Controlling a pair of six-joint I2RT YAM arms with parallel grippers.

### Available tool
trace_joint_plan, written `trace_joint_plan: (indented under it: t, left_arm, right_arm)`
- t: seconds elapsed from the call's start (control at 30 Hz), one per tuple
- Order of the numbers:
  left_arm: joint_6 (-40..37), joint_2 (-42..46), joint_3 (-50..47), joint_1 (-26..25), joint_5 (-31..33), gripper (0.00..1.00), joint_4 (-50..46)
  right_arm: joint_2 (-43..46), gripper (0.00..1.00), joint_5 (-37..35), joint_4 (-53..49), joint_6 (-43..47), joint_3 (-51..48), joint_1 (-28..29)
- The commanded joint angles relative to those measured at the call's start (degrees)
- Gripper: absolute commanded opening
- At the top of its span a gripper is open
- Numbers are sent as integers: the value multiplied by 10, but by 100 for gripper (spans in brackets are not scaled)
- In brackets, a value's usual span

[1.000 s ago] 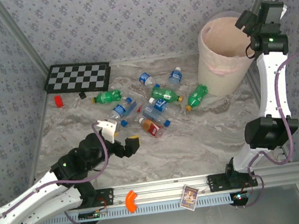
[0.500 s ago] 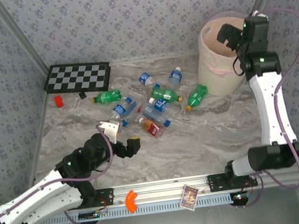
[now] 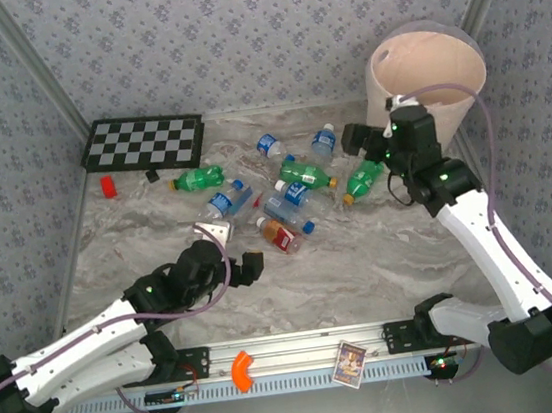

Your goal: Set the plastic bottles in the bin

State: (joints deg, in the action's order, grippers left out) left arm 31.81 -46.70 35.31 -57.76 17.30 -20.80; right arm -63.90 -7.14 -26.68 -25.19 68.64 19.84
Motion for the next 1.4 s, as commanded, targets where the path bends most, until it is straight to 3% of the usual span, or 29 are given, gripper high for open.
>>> trace_joint_plan:
  t: [0.0, 0.27, 0.53, 0.8, 1.0, 1.37]
  left_arm:
    - [15, -2, 27, 4, 23, 100, 9]
    - [26, 35, 23, 5, 45, 100, -12]
    - [26, 76, 20, 6, 56, 100, -33]
    - [17, 102, 20, 5, 66, 100, -48]
    - [16, 118, 15, 6, 69, 100, -58]
    - [14, 141, 9, 8, 74, 100, -63]
  right_arm:
    - [-15, 99, 38, 20, 5, -31, 38]
    - [-119, 99, 44, -28, 74, -8, 143]
    - [-264, 100, 82, -115, 126, 101, 210]
    - [-417, 87, 51, -225, 161, 220, 263]
    - [-484, 86, 11, -272, 169, 266, 287]
    - [-539, 87, 23, -272, 169, 262, 301]
